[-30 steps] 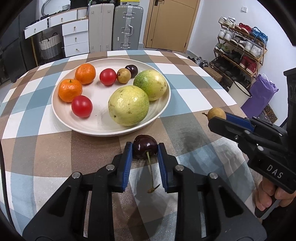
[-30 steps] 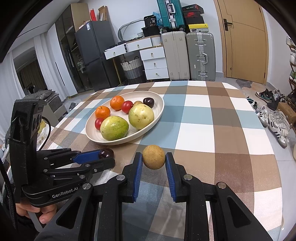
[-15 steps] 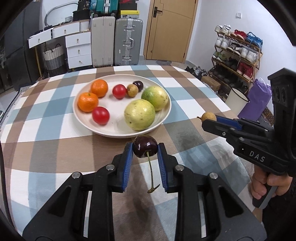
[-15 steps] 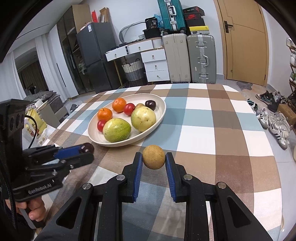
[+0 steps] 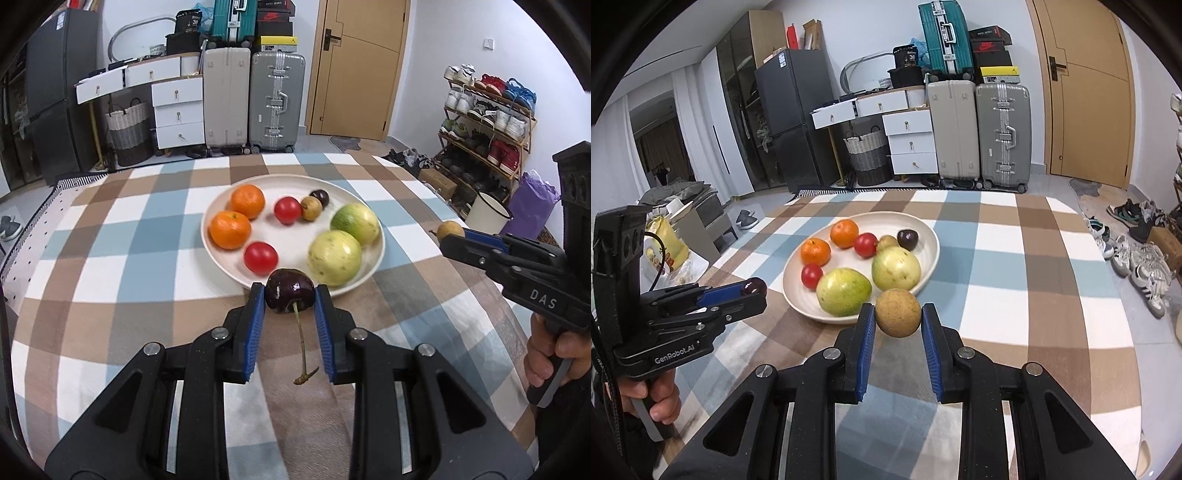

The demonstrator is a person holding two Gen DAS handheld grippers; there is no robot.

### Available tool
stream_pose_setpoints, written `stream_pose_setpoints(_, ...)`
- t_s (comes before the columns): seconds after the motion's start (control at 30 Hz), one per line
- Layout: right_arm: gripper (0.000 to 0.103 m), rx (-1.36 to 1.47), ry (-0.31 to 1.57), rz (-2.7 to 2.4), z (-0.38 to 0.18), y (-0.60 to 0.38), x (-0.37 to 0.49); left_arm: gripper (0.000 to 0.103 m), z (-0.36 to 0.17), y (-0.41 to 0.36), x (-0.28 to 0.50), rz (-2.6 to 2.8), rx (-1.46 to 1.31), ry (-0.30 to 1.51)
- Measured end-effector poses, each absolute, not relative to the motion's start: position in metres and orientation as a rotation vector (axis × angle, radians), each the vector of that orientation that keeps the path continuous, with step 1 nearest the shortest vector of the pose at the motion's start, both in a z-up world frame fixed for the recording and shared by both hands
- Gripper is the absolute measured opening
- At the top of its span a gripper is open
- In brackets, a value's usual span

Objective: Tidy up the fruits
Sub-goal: 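Carry the cherry and brown fruit into the white plate while both tools open to release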

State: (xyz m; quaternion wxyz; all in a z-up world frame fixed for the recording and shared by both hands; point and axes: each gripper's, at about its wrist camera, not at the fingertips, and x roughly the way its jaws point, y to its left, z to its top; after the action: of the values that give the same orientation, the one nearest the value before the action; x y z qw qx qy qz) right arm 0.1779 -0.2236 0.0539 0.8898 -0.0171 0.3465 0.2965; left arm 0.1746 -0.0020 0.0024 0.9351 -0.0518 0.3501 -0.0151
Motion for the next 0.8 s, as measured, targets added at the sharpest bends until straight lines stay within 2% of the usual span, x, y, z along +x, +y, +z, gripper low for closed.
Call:
stream_pose_setpoints(0.33,0.026,-0.038,0.682,0.646,0.074,-0.199,0.192,0.024,0.016,0.012,0.193,-0.008,-0.114,0.683)
stream_pose_setpoints(0.8,0.026,-0.026,0.705,0.671,0.070,-0.164,0.225,0.024,0.017,0.021,0.237,-0.003,-0.123,0.672)
